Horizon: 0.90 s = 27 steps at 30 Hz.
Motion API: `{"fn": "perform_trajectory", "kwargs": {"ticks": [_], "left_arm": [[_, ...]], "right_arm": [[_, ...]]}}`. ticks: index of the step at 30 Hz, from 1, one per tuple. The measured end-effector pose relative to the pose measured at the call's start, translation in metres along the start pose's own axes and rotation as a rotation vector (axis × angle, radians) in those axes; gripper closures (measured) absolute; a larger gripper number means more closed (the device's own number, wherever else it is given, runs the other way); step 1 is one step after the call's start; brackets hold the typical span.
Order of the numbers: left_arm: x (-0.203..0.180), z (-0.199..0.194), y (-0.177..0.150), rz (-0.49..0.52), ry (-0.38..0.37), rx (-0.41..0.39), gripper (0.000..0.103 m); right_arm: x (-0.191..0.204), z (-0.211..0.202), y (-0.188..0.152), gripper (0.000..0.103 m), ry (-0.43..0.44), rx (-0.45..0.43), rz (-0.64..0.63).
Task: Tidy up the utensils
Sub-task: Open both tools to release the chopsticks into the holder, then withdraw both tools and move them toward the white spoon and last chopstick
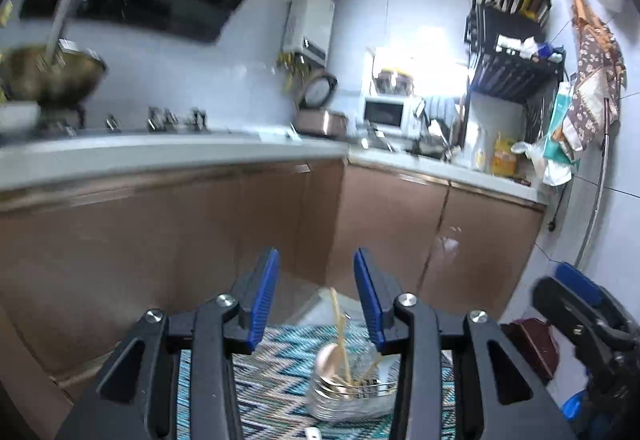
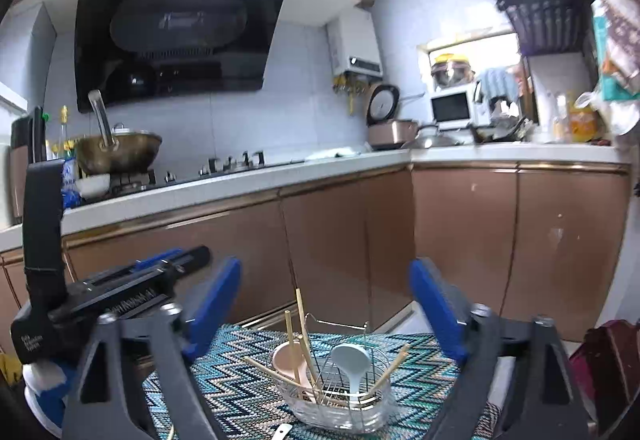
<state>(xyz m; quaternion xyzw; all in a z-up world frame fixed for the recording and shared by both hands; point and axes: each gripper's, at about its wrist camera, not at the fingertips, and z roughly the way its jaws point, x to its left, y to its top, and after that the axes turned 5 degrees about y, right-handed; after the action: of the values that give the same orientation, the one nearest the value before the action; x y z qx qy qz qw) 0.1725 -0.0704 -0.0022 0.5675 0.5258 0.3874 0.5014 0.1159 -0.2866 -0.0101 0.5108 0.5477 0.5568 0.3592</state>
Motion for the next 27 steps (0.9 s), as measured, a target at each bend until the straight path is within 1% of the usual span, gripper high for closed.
{"fn": "perform_trajectory", "kwargs": {"ticks": [2, 6, 10, 14, 16, 18, 19, 20, 23, 27], "left_arm": [[0.006, -0.02, 0.006, -0.001, 0.016, -0.038, 0.065], [0.024, -0.058, 0.012, -0.031, -0.006, -0.062, 0.065], [0.032, -0.091, 0.018, 0.009, 0.017, -0.072, 0.065], [0.04, -0.122, 0.02, 0.016, 0.049, -0.103, 0.065], [0.045, -0.138, 0.02, 0.012, 0.065, -0.117, 0.055], [0.048, -0.151, 0.019, 0.005, 0.092, -0.142, 0.04], [0.05, -0.158, 0.018, 0.002, 0.105, -0.152, 0.036], [0.05, -0.165, 0.017, -0.001, 0.112, -0.162, 0.035], [0.05, -0.183, 0.013, -0.006, 0.13, -0.174, 0.028], [0.046, -0.208, 0.004, 0.008, 0.168, -0.197, 0.027]], "right_arm": [[0.005, -0.018, 0.003, 0.0, -0.01, -0.022, 0.004], [0.014, -0.048, 0.008, 0.0, -0.014, -0.062, 0.009], [0.024, -0.074, 0.011, 0.0, -0.008, -0.106, 0.009], [0.034, -0.095, 0.013, 0.0, -0.002, -0.148, 0.007], [0.038, -0.106, 0.014, 0.0, 0.003, -0.165, 0.005], [0.041, -0.117, 0.014, 0.0, 0.011, -0.183, 0.007], [0.043, -0.123, 0.014, 0.0, 0.019, -0.193, 0.011], [0.045, -0.129, 0.013, 0.0, 0.023, -0.199, 0.014], [0.049, -0.139, 0.009, 0.0, 0.039, -0.203, 0.027], [0.054, -0.147, -0.002, 0.0, 0.046, -0.178, 0.044]]}}
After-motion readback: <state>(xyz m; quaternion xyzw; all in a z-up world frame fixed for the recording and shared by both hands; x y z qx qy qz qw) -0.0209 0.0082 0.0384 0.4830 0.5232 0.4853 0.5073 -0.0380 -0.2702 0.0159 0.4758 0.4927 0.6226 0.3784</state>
